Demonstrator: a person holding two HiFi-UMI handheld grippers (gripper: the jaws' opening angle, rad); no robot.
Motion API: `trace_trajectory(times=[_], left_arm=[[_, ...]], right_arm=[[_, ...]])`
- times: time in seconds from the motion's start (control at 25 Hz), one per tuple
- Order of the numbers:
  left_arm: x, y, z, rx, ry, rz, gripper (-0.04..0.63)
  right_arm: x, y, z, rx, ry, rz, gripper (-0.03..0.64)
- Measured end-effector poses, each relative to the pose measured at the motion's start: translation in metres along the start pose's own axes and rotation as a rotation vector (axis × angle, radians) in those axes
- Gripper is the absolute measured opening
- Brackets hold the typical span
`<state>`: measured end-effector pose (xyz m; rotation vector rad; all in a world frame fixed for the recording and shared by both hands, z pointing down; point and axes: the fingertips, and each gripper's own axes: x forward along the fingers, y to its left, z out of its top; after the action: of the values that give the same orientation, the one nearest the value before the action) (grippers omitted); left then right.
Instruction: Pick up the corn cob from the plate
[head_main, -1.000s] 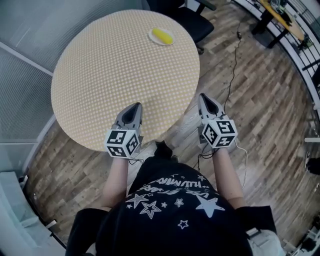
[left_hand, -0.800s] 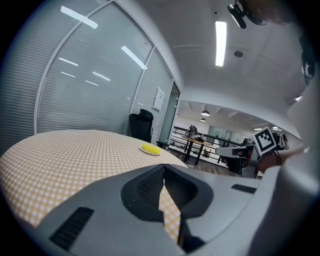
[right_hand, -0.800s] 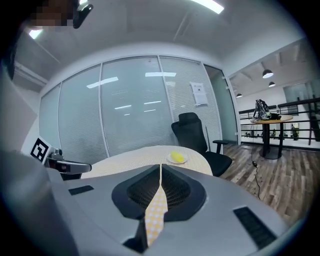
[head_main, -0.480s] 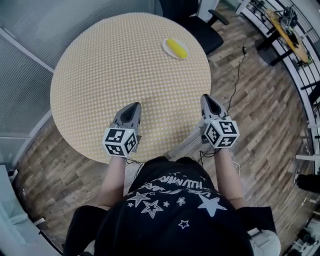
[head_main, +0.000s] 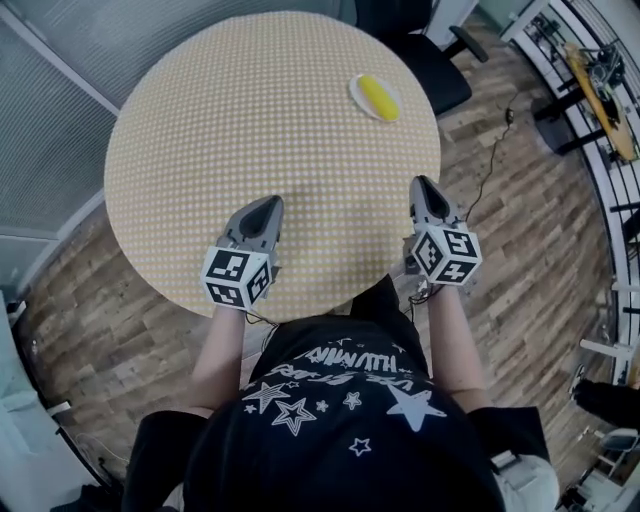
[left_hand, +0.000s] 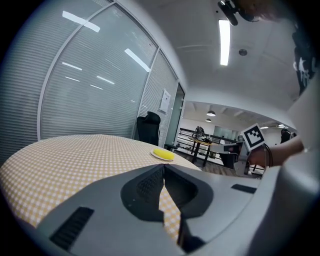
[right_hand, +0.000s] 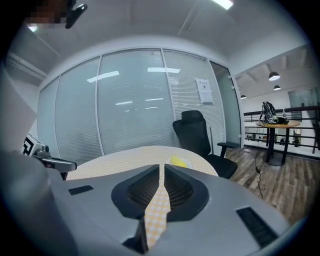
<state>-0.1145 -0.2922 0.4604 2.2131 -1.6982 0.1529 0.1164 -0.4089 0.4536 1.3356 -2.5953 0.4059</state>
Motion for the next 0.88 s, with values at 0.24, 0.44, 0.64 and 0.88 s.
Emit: trace_trajectory(times=[0.24,0.44,0.64,0.88], left_arm=[[0.017,0.002,0.011,0.003,-0.017,0.098,0.009],[0.026,0.007,0.025,-0.026,-0.029,0.231,0.009],[0.032,0.013,0.038,-0.042,-0.025,0.341,0.009],[0.055,0.01,0.045,-0.068,-0.024,0.435,0.009]], right_arm=[[0.051,-0.02,0.013,-0.003,0.032,0.096,0.032],[0.101,-0.045,0.012,0.004,0.123,0.166,0.035],[0.152,-0.062,0.007,0.011,0.247,0.243,0.137],[0.204,-0.071,0.005,-0.012,0.364,0.349,0.237]])
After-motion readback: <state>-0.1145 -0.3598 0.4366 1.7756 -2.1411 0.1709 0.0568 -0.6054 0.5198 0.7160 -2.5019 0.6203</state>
